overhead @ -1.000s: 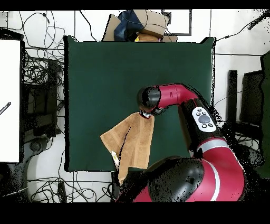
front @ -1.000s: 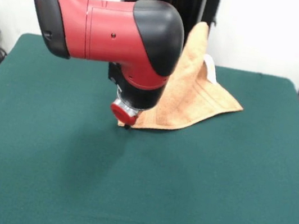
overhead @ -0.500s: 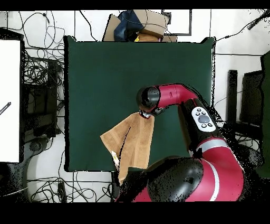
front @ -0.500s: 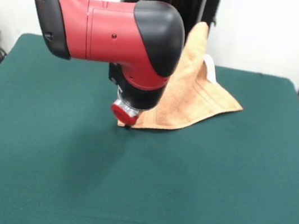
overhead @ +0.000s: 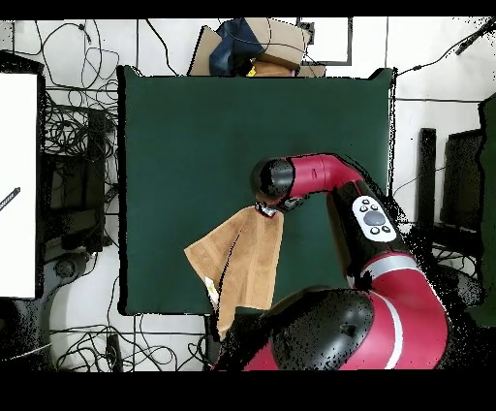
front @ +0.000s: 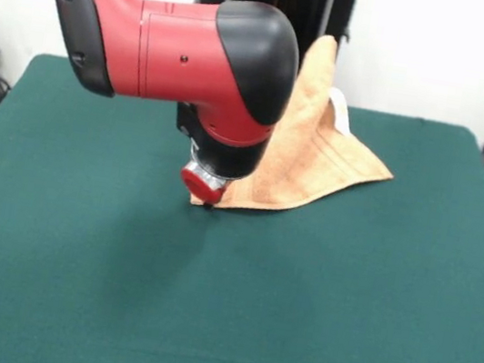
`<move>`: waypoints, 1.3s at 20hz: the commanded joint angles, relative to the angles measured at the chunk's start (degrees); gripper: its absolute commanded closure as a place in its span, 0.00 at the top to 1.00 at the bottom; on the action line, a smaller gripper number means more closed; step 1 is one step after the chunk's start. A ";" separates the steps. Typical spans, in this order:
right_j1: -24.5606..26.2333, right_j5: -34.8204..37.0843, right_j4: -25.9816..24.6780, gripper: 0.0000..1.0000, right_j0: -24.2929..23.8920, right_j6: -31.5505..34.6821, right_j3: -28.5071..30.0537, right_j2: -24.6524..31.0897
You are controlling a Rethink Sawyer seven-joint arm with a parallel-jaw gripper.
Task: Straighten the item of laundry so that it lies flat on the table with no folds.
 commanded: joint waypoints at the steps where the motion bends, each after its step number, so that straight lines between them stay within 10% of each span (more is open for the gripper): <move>1: 1.34 1.13 1.34 1.00 1.69 1.54 -0.16 1.08; 8: 1.66 1.06 1.85 1.00 1.84 1.80 -0.12 1.39; 9: 1.61 0.68 1.96 0.00 1.83 1.92 0.18 1.42; 26: 2.52 -0.35 3.07 0.00 0.62 0.17 2.33 2.35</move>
